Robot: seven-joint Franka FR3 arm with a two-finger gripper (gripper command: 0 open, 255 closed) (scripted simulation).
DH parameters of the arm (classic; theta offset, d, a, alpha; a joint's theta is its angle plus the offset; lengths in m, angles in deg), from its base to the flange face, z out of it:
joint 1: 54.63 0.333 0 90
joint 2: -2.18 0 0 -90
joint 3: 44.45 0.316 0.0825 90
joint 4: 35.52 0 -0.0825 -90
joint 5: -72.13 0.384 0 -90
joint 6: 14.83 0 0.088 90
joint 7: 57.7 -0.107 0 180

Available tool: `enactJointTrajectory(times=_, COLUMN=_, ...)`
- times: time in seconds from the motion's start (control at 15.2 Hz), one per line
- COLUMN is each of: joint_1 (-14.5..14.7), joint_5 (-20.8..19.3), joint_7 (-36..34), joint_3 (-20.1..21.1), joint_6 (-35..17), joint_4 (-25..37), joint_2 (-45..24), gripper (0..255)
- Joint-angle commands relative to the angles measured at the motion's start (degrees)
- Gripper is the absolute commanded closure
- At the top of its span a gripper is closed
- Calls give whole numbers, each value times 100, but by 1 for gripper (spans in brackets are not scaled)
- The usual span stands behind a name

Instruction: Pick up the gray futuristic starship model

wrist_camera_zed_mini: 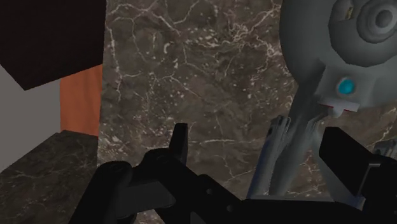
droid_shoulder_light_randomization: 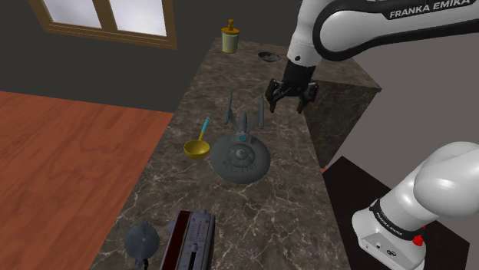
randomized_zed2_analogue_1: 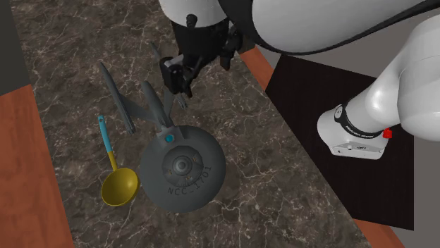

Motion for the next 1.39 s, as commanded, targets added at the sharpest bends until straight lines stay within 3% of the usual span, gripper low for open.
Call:
enactJointTrajectory(times=0.0, joint_1=-78, joint_5=-26, joint_7=-545, joint_3=201, joint_6=-257, joint_4=173, joint_2=-458, gripper=0)
enactJointTrajectory(times=0.26, joint_1=-194, joint_5=-231, joint_7=-1601, joint_3=512, joint_6=-698, joint_4=589, joint_2=-1400, gripper=0)
enactJointTrajectory(times=0.92, joint_1=-184, joint_5=-318, joint_7=-1656, joint_3=552, joint_6=-1305, joint_4=267, joint_2=-1700, gripper=0)
enactJointTrajectory(times=0.99, joint_1=-184, joint_5=-316, joint_7=-1653, joint_3=551, joint_6=-1305, joint_4=262, joint_2=-1695, gripper=255)
enactJointTrajectory(times=1.32, joint_1=-184, joint_5=-317, joint_7=-1654, joint_3=552, joint_6=-1303, joint_4=263, joint_2=-1695, gripper=255)
